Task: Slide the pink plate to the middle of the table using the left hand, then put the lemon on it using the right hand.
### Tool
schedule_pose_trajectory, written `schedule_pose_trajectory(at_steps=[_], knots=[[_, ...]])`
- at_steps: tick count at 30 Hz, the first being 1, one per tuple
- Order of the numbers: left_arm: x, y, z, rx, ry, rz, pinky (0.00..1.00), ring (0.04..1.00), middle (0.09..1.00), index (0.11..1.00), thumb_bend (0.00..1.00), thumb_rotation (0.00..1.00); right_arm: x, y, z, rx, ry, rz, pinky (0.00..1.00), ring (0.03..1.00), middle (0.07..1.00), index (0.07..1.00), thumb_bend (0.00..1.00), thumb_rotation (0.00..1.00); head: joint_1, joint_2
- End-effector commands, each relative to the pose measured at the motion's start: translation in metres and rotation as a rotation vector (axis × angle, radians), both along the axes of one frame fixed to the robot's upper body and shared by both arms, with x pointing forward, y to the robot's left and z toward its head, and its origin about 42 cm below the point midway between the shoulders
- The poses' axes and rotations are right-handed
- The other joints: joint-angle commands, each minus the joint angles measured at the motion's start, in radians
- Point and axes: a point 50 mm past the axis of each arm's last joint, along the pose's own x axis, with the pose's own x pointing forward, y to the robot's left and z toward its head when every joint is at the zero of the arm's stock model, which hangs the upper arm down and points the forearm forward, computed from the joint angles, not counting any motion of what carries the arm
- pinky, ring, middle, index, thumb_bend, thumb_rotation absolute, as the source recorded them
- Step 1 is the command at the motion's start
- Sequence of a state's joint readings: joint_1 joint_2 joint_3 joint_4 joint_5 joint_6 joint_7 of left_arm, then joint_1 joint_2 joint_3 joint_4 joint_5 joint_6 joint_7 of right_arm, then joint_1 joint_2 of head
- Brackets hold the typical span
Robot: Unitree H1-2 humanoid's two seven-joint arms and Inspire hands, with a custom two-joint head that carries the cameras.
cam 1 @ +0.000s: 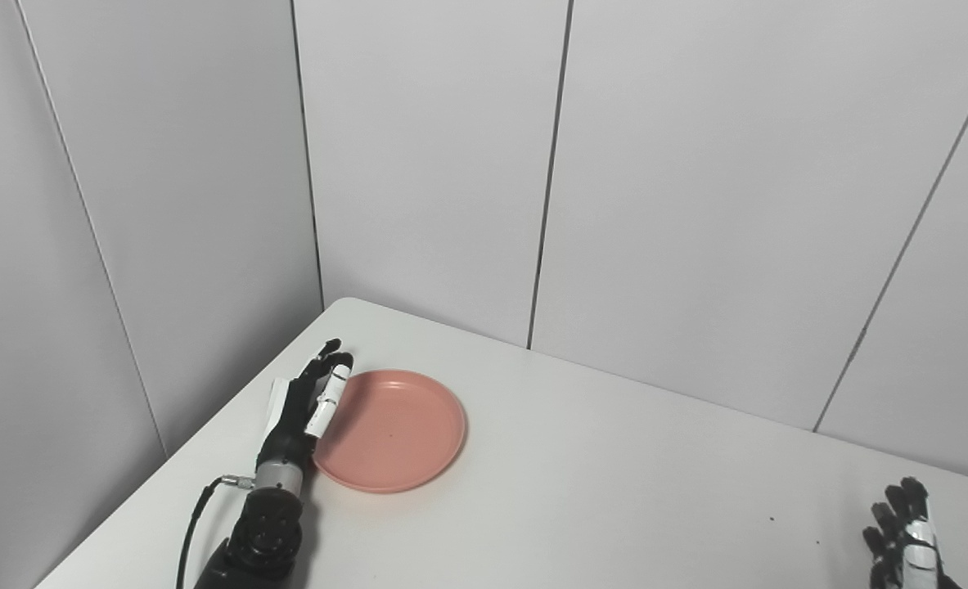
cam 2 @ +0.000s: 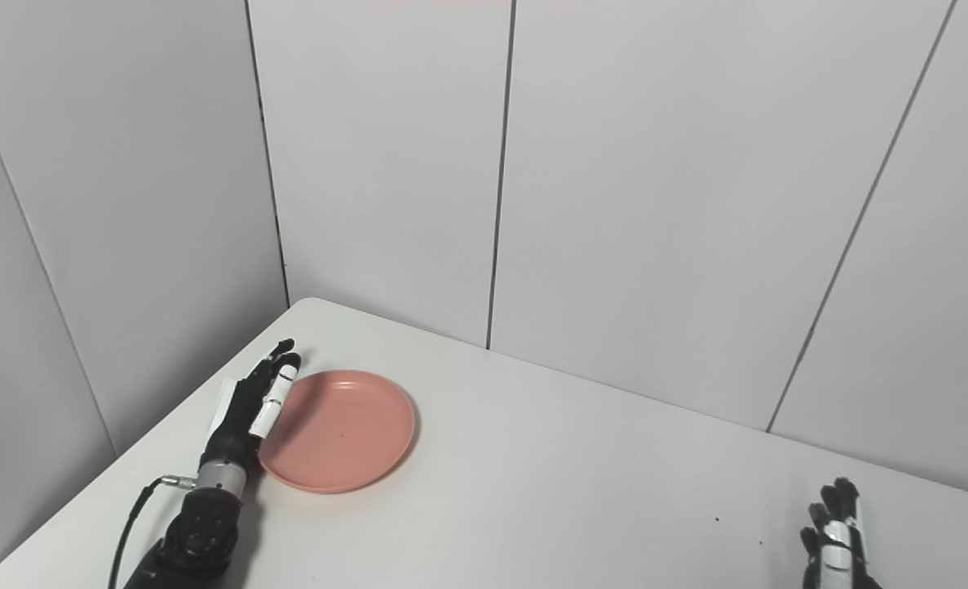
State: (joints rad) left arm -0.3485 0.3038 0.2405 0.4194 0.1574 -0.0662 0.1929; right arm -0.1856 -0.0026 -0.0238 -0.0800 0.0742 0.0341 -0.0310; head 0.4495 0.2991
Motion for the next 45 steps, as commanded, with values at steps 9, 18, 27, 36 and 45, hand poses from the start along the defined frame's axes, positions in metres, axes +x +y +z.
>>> schedule_pose_trajectory(at_steps=[9,18,27,36,45], knots=[[0.011,-0.02,0.007,-0.092,-0.046,-0.089,0.89,0.886,0.867,0.866,0.58,1.0,0.001,0.003,0.017,0.0,-0.054,-0.002,1.0,1.0,0.987,0.997,0.39,1.0,-0.005,0.007],[0.011,-0.036,0.007,-0.181,-0.016,-0.173,0.92,0.894,0.881,0.876,0.6,1.0,-0.002,0.006,0.02,0.003,-0.056,-0.006,1.0,0.994,0.981,0.992,0.38,1.0,-0.008,0.016],[0.015,-0.056,0.004,-0.219,0.0,-0.278,0.92,0.887,0.87,0.867,0.58,1.0,-0.003,0.009,0.023,0.006,-0.062,0.0,1.0,1.0,0.989,0.999,0.36,1.0,-0.016,0.026],[0.017,-0.08,-0.002,-0.29,0.015,-0.342,0.93,0.889,0.876,0.873,0.57,1.0,-0.005,0.013,0.027,0.001,-0.074,0.011,1.0,1.0,0.998,1.0,0.31,1.0,-0.037,0.038],[0.015,-0.102,-0.008,-0.335,0.02,-0.371,0.88,0.881,0.875,0.874,0.56,1.0,-0.002,0.016,0.024,0.008,-0.086,0.044,1.0,1.0,1.0,1.0,0.32,1.0,-0.085,0.057]])
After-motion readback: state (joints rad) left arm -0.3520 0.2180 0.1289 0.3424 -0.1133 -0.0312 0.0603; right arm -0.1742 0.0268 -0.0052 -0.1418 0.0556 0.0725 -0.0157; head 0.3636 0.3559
